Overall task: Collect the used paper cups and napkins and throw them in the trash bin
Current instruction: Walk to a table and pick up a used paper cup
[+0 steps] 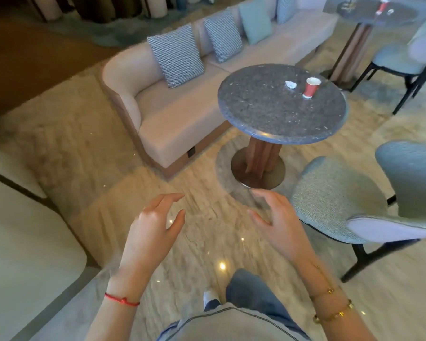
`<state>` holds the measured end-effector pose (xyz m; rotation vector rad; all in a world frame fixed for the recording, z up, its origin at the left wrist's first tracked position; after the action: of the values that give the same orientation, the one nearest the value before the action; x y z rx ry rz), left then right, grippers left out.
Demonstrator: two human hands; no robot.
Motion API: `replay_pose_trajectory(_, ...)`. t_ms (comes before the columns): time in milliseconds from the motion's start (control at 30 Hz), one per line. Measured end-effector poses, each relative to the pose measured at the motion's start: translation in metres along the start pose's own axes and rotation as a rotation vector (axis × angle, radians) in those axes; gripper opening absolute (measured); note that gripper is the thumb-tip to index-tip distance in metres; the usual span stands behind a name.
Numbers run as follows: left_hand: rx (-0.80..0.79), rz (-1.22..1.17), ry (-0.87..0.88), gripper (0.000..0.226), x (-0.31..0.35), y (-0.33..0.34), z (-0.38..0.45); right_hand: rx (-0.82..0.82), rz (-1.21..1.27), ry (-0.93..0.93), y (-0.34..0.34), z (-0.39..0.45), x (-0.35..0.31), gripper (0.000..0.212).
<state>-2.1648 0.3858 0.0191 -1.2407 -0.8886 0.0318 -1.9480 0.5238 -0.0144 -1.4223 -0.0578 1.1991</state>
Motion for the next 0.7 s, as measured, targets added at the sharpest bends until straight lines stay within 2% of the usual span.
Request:
replay_pose_trajectory(367,-0.121,-0.048,0.122,0.032,0.045,0.066,0.153,0.062,-0.044,0.163,-0.012,0.095,0.091,0.041)
replay_pose_trajectory(700,-0.129,-0.07,0.207,0.032,0.139,0.123,0.33,0.133,-0.067,0.202,-0.073,0.235,0.201,0.042)
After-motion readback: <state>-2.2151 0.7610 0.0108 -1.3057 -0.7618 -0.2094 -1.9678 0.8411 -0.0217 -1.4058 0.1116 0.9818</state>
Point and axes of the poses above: each hand's wrist, its own z-axis towards the middle knuckle, its own y-axis out of the palm, x = y × z, the point moved 9 cm from there along z, towards the middle knuckle, and after that the axes turned 12 degrees about -y, right-handed, at the moved point
